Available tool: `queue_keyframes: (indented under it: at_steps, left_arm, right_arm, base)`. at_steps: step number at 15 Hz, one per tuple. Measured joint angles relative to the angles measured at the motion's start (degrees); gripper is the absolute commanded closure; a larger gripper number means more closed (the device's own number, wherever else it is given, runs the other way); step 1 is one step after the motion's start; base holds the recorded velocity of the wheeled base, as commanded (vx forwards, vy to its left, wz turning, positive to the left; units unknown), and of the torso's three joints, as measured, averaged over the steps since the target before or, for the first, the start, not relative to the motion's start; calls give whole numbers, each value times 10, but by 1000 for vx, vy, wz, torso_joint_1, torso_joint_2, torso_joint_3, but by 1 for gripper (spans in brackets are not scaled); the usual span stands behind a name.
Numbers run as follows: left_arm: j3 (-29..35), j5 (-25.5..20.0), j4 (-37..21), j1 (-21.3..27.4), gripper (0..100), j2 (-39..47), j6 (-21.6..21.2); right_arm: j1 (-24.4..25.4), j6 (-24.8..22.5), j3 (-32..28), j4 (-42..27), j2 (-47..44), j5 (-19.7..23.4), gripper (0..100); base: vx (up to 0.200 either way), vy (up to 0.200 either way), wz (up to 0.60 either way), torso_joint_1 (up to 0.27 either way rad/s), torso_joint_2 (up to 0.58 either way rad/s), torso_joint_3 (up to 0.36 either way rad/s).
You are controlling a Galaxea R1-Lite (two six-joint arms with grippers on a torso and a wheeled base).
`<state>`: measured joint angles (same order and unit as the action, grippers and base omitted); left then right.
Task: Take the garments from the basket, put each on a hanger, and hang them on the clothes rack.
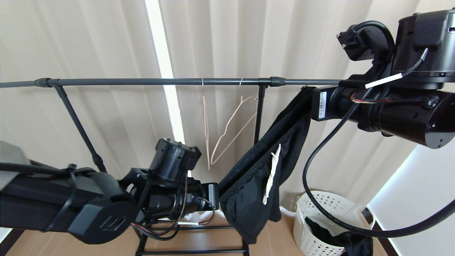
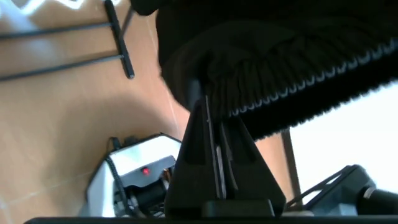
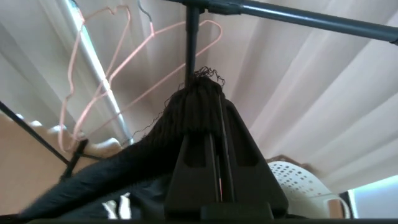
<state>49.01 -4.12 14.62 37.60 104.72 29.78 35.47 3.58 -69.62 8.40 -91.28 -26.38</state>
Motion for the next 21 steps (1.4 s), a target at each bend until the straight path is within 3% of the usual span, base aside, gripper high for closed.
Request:
queue_keyframes:
  at_steps: [3, 7, 9, 12, 15, 18, 21]
  left_arm:
    - [54, 0, -164, -20, 100, -78, -94]
    - [216, 13, -414, -38, 100, -122, -117]
    - [275, 47, -484, -41, 100, -119, -119]
    - [329, 56, -531, -42, 100, -99, -117]
    - [349, 56, -534, -42, 100, -88, -123]
    - [379, 52, -531, -44, 100, -74, -130]
    - [440, 39, -530, -44, 100, -47, -129]
  right_arm:
    - [-12, -32, 14, -2, 1, 0, 100]
    - [-18, -59, 22, -62, 2, 0, 100]
    - [-19, -59, 20, -140, 8, 0, 100]
    - [-16, -59, 17, -172, 22, 15, 100]
    - [-7, -61, 27, -178, 28, 27, 100]
    - [12, -123, 58, -221, 48, 42, 100]
    - [52, -193, 103, -230, 90, 95, 100]
  base:
    - [0, 0, 0, 0, 0, 0]
    - [0, 0, 0, 0, 0, 0]
    - [0, 0, 0, 0, 0, 0]
    - [0, 0, 0, 0, 0, 0]
    - [0, 0, 0, 0, 0, 0]
    - [0, 0, 0, 0, 0, 0]
    - [0, 0, 0, 0, 0, 0]
